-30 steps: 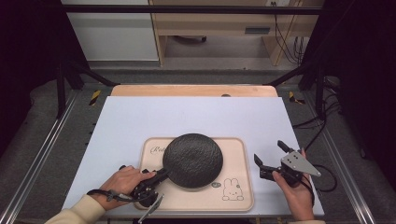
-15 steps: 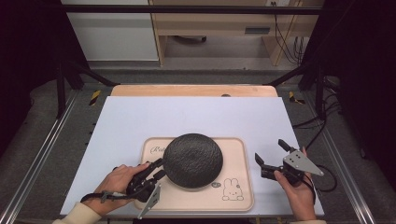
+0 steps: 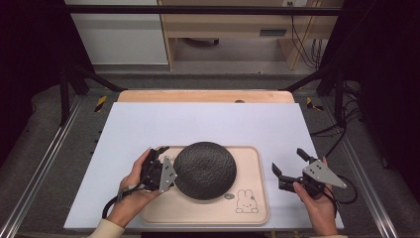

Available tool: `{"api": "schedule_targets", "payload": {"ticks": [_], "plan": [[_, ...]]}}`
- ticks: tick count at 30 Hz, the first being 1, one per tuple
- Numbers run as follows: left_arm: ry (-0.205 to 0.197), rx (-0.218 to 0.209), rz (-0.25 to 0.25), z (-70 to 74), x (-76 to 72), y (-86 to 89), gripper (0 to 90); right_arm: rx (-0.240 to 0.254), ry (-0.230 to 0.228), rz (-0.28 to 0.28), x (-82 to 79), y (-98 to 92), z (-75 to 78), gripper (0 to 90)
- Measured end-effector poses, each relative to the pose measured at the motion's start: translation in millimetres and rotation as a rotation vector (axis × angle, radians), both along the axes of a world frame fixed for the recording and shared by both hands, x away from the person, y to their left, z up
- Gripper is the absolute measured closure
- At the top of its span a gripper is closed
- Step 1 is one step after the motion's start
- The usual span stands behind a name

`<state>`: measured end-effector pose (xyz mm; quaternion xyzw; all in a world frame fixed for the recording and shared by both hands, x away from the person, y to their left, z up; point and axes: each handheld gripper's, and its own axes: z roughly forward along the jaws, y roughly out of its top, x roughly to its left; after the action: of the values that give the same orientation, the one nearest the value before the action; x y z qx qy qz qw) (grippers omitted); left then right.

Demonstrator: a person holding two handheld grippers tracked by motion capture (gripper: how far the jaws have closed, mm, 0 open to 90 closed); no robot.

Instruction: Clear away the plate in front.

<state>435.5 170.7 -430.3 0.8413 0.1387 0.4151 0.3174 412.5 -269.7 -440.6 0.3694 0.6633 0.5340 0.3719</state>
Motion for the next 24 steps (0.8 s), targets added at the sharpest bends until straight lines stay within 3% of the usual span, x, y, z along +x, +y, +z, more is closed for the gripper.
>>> {"api": "schedule_targets", "payload": {"ticks": [6, 12, 16, 20, 24], "plan": [[0.074, -0.145, 0.040, 0.6, -1.4, 13.1, 13.4, -0.004, 0.005, 0.002, 0.2, 4.3, -0.4, 3.2], [0.100, -0.283, 0.081, 7.8, -2.7, 33.2, 10.7, -0.001, 0.009, 0.000, 0.5, 5.4, -1.0, 3.1], [0.096, -0.333, 0.107, 10.5, -4.3, 49.3, 9.8, 0.002, 0.010, -0.004, 0.4, 3.9, -1.1, 3.0], [0.106, -0.421, 0.129, 13.8, -4.8, 66.0, 8.8, 0.003, 0.008, -0.006, 0.3, 2.7, -0.8, 3.0], [0.105, -0.483, 0.146, 17.4, -5.5, 78.8, 8.2, 0.005, 0.010, -0.008, 0.4, 1.5, -1.0, 3.0]]}}
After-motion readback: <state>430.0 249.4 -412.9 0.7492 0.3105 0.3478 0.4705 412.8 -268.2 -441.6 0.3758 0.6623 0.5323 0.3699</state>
